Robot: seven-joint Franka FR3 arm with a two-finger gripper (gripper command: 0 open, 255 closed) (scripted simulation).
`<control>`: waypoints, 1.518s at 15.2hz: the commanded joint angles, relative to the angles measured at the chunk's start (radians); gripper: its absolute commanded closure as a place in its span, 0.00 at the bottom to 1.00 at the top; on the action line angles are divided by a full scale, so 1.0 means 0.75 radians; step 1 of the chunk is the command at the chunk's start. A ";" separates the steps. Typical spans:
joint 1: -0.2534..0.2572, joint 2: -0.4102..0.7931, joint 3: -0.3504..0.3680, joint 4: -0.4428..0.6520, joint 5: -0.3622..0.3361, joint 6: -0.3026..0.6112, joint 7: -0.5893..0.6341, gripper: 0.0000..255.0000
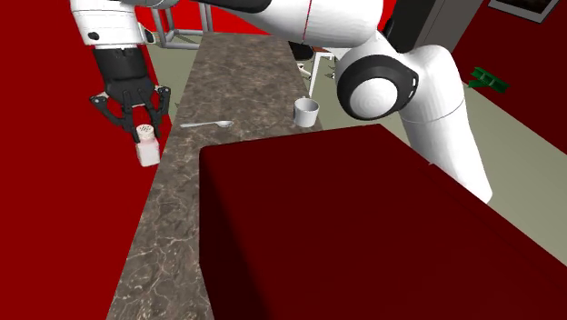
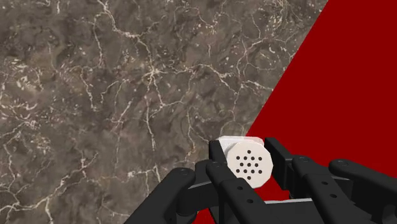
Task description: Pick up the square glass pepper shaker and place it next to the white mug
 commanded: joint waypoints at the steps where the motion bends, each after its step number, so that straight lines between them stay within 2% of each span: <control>1: -0.012 -0.034 -0.009 -0.129 -0.004 0.031 -0.037 1.00; 5: -0.053 -0.275 -0.041 -0.505 -0.017 0.138 -0.150 1.00; 10: -0.111 -0.488 -0.084 -0.809 -0.041 0.197 -0.275 1.00; 16: -0.185 -0.683 -0.144 -1.062 -0.084 0.220 -0.421 1.00; 23: -0.278 -0.853 -0.229 -1.260 -0.153 0.212 -0.594 1.00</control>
